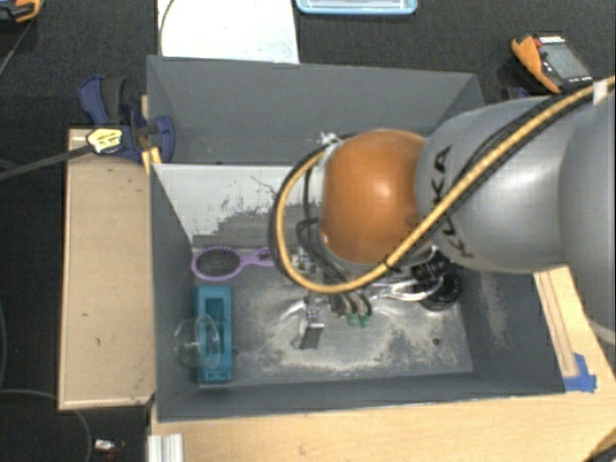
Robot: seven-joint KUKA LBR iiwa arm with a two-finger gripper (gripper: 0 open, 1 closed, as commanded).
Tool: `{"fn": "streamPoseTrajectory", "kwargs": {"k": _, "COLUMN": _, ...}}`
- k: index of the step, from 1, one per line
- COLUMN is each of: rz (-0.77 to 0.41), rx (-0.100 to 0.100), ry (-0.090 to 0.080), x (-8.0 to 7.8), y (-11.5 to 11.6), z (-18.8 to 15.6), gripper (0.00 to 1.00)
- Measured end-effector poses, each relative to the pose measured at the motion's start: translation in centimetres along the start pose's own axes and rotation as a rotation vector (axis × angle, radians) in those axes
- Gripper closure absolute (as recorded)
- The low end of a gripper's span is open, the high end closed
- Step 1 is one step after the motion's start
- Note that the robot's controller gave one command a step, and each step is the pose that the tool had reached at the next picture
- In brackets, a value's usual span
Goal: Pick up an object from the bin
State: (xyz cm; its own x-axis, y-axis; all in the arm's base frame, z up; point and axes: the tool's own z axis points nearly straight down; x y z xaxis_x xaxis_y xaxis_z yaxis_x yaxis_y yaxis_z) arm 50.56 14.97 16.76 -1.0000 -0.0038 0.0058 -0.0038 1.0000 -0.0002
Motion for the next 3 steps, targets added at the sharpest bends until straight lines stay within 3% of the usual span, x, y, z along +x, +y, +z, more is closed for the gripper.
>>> {"fn": "streamPoseTrajectory", "kwargs": {"k": 1, "rz": 0.006, "rx": -0.001, "ry": -0.008, "x": -0.2, "y": -0.1, "z": -0.4, "gripper": 0.00}}
{"fn": "streamPoseTrajectory", "kwargs": {"k": 2, "rz": -0.120, "rx": -0.002, "ry": -0.012, "x": -3.1, "y": -3.2, "z": 8.5, "gripper": 0.00}}
{"fn": "streamPoseTrajectory", "kwargs": {"k": 3, "rz": -0.091, "rx": -0.004, "ry": -0.019, "x": -4.8, "y": -5.3, "z": 9.6, "gripper": 0.00}}
